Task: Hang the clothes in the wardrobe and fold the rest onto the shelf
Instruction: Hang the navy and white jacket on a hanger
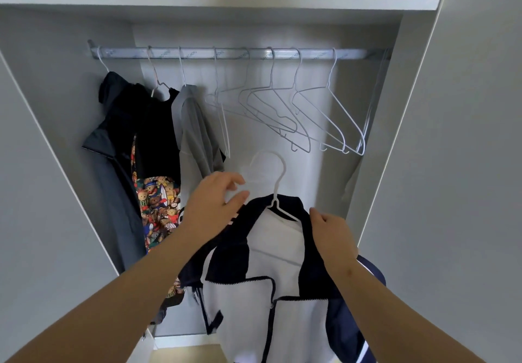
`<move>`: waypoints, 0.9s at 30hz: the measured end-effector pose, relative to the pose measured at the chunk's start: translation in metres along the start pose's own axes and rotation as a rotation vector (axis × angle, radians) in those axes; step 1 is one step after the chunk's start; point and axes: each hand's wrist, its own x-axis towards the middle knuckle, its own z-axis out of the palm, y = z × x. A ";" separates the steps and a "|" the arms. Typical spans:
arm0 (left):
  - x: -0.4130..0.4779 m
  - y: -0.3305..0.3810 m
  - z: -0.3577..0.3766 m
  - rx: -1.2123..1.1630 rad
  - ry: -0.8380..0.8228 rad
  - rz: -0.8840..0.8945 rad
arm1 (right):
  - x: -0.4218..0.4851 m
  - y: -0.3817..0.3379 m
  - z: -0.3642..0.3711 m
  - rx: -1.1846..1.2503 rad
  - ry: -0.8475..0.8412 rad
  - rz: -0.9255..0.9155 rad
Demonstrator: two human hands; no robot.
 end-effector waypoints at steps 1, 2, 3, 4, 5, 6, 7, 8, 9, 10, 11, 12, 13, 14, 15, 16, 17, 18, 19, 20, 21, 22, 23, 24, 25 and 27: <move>0.002 -0.004 0.001 0.079 -0.094 0.042 | 0.000 0.000 -0.001 0.013 -0.007 0.015; 0.003 -0.008 0.003 0.156 -0.243 0.055 | -0.001 0.000 -0.002 0.025 -0.015 0.020; 0.002 -0.010 0.007 0.214 -0.371 0.055 | -0.002 0.000 -0.002 0.033 -0.021 0.012; 0.000 -0.010 0.010 0.231 -0.448 0.042 | -0.003 -0.001 -0.002 0.033 -0.025 -0.005; -0.002 -0.010 0.013 0.206 -0.436 0.038 | -0.004 -0.002 -0.001 0.033 -0.026 -0.024; -0.004 -0.010 0.017 0.156 -0.379 0.040 | -0.004 -0.003 -0.002 0.041 -0.024 -0.040; -0.005 -0.009 0.018 0.120 -0.305 0.054 | -0.004 -0.004 -0.003 0.058 -0.019 -0.053; -0.006 -0.008 0.019 0.102 -0.237 0.060 | -0.003 -0.004 -0.005 0.075 -0.012 -0.064; -0.007 -0.006 0.020 0.084 -0.185 0.062 | -0.002 -0.004 -0.007 0.082 -0.005 -0.070; -0.007 -0.004 0.020 0.065 -0.158 0.050 | -0.001 -0.003 -0.010 0.080 0.001 -0.072; -0.007 -0.002 0.020 0.043 -0.135 0.027 | 0.001 -0.003 -0.013 0.069 0.004 -0.072; -0.008 0.000 0.020 0.016 -0.108 -0.008 | 0.003 -0.002 -0.015 0.052 0.004 -0.075; -0.008 0.002 0.020 -0.012 -0.078 -0.047 | 0.004 -0.002 -0.016 0.030 0.006 -0.085; -0.008 0.005 0.021 -0.040 -0.062 -0.082 | 0.005 -0.003 -0.017 0.010 0.013 -0.102; -0.007 0.008 0.021 -0.072 -0.067 -0.113 | 0.006 -0.005 -0.018 -0.006 0.019 -0.125; -0.006 0.011 0.021 -0.114 -0.093 -0.138 | 0.006 -0.008 -0.018 -0.018 0.016 -0.153; -0.004 0.013 0.022 -0.160 -0.126 -0.152 | 0.006 -0.012 -0.018 -0.029 0.002 -0.179; -0.003 0.016 0.022 -0.190 -0.159 -0.160 | 0.006 -0.015 -0.019 -0.046 -0.022 -0.197; -0.002 0.017 0.022 -0.192 -0.182 -0.159 | 0.007 -0.018 -0.019 -0.067 -0.053 -0.202; -0.001 0.018 0.022 -0.181 -0.201 -0.158 | 0.007 -0.019 -0.019 -0.077 -0.087 -0.187; 0.001 0.018 0.022 -0.176 -0.225 -0.160 | 0.008 -0.019 -0.019 -0.066 -0.117 -0.156; 0.002 0.017 0.022 -0.185 -0.259 -0.168 | 0.010 -0.018 -0.019 -0.030 -0.145 -0.112; 0.004 0.016 0.023 -0.200 -0.303 -0.183 | 0.012 -0.016 -0.019 0.033 -0.170 -0.057; 0.005 0.015 0.024 -0.205 -0.343 -0.195 | 0.014 -0.016 -0.019 0.120 -0.203 0.007; 0.007 0.012 0.025 -0.193 -0.369 -0.206 | 0.016 -0.015 -0.021 0.206 -0.243 0.071; 0.009 0.004 0.029 -0.172 -0.355 -0.254 | 0.017 -0.017 -0.026 0.293 -0.354 0.177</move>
